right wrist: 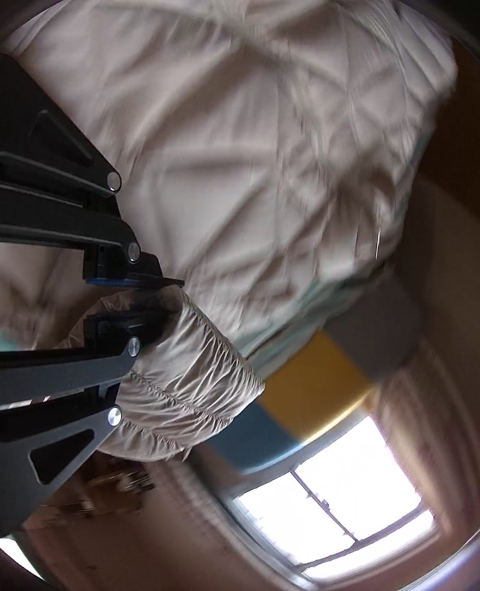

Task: Fold large clothes
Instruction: 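Lift the sleeve with the right tool and fold it across the jacket front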

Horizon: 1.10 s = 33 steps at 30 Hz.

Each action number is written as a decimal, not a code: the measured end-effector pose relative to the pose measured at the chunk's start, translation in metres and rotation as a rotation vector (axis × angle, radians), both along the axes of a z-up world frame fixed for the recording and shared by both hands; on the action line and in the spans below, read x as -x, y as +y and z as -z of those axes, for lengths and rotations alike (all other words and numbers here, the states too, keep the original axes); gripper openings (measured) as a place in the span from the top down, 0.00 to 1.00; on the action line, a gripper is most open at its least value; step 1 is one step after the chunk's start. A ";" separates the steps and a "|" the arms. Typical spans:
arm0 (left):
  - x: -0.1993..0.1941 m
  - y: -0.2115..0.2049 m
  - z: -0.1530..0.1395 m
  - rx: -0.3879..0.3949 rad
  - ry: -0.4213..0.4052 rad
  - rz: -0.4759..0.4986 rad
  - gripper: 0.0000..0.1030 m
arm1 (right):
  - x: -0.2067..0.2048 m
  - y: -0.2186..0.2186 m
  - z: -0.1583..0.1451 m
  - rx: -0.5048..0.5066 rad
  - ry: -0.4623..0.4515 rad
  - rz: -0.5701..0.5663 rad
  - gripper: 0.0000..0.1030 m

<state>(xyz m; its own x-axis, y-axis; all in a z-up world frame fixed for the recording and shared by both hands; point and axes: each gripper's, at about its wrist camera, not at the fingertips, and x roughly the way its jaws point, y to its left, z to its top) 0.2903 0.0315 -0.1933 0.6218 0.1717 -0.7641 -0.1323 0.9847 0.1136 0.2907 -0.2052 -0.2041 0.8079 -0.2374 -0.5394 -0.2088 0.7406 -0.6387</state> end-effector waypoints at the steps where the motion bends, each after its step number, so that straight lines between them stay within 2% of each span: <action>1: 0.001 -0.001 0.000 0.000 0.000 0.000 0.03 | 0.002 0.011 0.005 0.002 0.010 -0.021 0.91; 6: 0.001 0.000 0.000 0.000 0.000 0.000 0.03 | 0.011 0.043 0.020 -0.018 0.032 -0.093 0.89; 10: 0.000 0.000 0.000 0.000 0.000 0.000 0.03 | 0.019 0.045 0.021 -0.022 0.040 -0.099 0.85; 12: 0.000 0.000 0.000 0.000 0.000 0.000 0.03 | 0.025 0.037 0.011 -0.085 0.057 -0.097 0.78; 13: 0.000 0.000 0.000 -0.001 0.001 0.000 0.03 | 0.029 0.032 0.004 -0.129 0.049 -0.095 0.66; 14: 0.001 0.000 0.000 -0.003 0.000 -0.001 0.03 | 0.038 0.026 -0.007 -0.176 0.023 -0.102 0.58; 17: 0.001 -0.001 0.000 -0.007 0.000 -0.002 0.03 | 0.055 0.012 -0.025 -0.247 -0.036 -0.099 0.49; 19: 0.000 -0.002 0.000 -0.009 0.000 -0.002 0.03 | 0.067 -0.001 -0.038 -0.338 -0.053 -0.095 0.47; 22: 0.000 -0.002 -0.001 -0.015 -0.001 -0.003 0.03 | 0.068 -0.034 -0.050 -0.461 -0.100 0.014 0.48; 23: 0.001 -0.002 -0.001 -0.016 -0.001 -0.003 0.03 | 0.068 -0.046 -0.051 -0.500 -0.111 0.056 0.55; 25: 0.001 -0.003 -0.001 -0.020 -0.002 -0.004 0.03 | 0.052 -0.080 -0.055 -0.579 -0.131 0.198 0.66; 29: 0.001 -0.004 -0.001 -0.028 -0.003 -0.005 0.03 | 0.030 -0.153 -0.055 -0.794 -0.156 0.505 0.67; 31: 0.000 -0.005 -0.001 -0.034 -0.004 -0.005 0.03 | 0.021 -0.171 -0.049 -0.869 -0.125 0.572 0.67; 33: 0.001 -0.006 -0.001 -0.040 -0.005 -0.005 0.03 | 0.005 -0.171 -0.040 -0.907 -0.078 0.575 0.67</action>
